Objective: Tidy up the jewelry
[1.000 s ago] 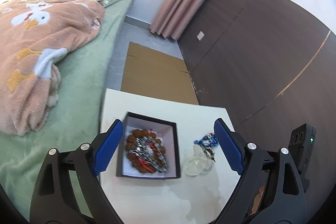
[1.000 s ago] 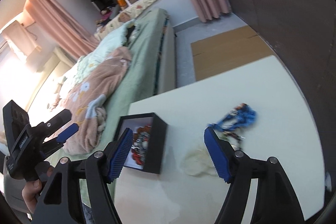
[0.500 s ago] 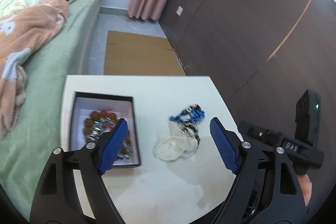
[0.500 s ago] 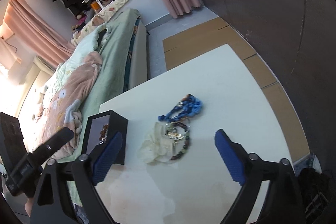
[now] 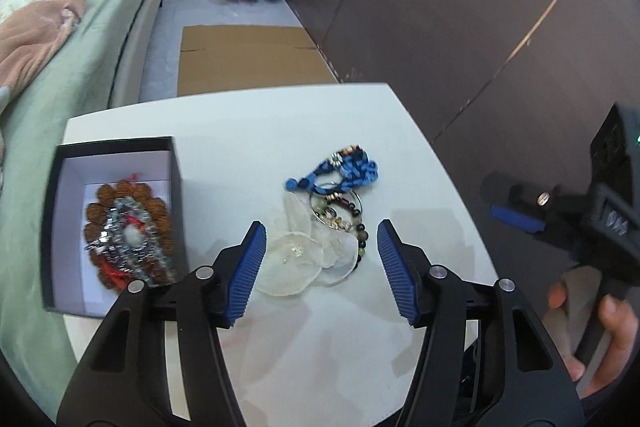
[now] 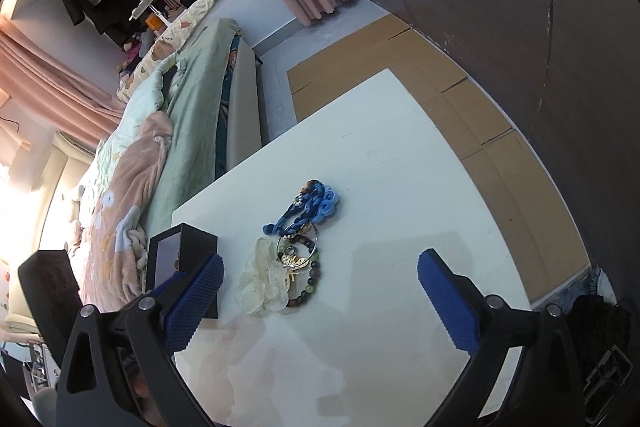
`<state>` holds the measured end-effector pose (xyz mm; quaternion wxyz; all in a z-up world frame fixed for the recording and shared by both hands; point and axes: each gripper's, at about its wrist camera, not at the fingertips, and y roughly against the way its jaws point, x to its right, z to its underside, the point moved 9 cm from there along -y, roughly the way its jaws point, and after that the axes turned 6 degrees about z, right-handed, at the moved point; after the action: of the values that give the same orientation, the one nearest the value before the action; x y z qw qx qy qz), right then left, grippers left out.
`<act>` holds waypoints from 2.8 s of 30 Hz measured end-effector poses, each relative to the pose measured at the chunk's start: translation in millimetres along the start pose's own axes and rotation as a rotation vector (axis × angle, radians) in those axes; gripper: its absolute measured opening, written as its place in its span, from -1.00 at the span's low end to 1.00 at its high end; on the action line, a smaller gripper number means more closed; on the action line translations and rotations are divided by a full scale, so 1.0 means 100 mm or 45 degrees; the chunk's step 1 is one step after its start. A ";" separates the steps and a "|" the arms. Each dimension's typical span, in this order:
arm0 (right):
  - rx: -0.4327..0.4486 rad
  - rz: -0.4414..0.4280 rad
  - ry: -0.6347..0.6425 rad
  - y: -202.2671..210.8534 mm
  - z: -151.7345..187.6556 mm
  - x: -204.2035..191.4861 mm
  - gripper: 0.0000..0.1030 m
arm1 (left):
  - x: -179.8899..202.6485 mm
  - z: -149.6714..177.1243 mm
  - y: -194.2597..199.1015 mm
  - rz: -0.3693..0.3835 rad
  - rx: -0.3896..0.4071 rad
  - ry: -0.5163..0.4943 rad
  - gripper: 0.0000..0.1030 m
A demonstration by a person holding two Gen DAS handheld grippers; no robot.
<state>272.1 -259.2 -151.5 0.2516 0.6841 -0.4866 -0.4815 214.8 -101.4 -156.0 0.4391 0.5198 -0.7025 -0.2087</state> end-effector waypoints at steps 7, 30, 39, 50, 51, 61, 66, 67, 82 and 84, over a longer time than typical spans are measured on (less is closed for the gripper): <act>-0.009 0.009 0.004 -0.03 -0.08 0.05 0.85 | -0.02 0.07 -0.36 -0.049 -0.114 -0.041 0.14; -0.071 0.035 -0.001 -0.48 -0.20 -0.15 0.85 | -0.27 -0.29 -0.16 0.067 -0.017 0.034 -0.94; -0.119 0.132 0.040 -0.86 -0.24 -0.24 0.27 | -0.37 -0.55 0.00 0.167 0.072 0.098 -0.94; -0.114 0.298 0.174 -1.23 -0.21 -0.37 -0.42 | -0.48 -0.65 0.28 0.218 0.163 0.147 -0.94; -0.125 0.303 0.178 -1.24 -0.20 -0.37 -0.49 | -0.50 -0.65 0.33 0.218 0.171 0.150 -0.94; -0.028 0.096 0.116 -0.89 -0.24 -0.60 -0.64 | -0.71 -0.67 0.81 0.205 0.281 0.191 -0.94; 0.034 -0.020 0.120 -0.65 -0.21 -0.81 -0.63 | -0.84 -0.62 0.98 0.177 0.306 0.213 -0.94; 0.045 -0.043 0.127 -0.60 -0.19 -0.87 -0.63 | -0.88 -0.61 1.02 0.172 0.314 0.223 -0.94; 0.136 -0.237 0.236 -0.26 0.09 -1.46 -0.63 | -1.31 -0.40 1.39 0.089 0.392 0.367 0.35; 0.142 -0.262 0.252 -0.23 0.14 -1.54 -0.63 | -1.36 -0.37 1.39 0.060 0.381 0.377 0.38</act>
<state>260.0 -108.6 -112.3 0.2093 0.7874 -0.4128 -0.4072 179.3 80.5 -86.4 0.4601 0.5877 -0.6654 -0.0130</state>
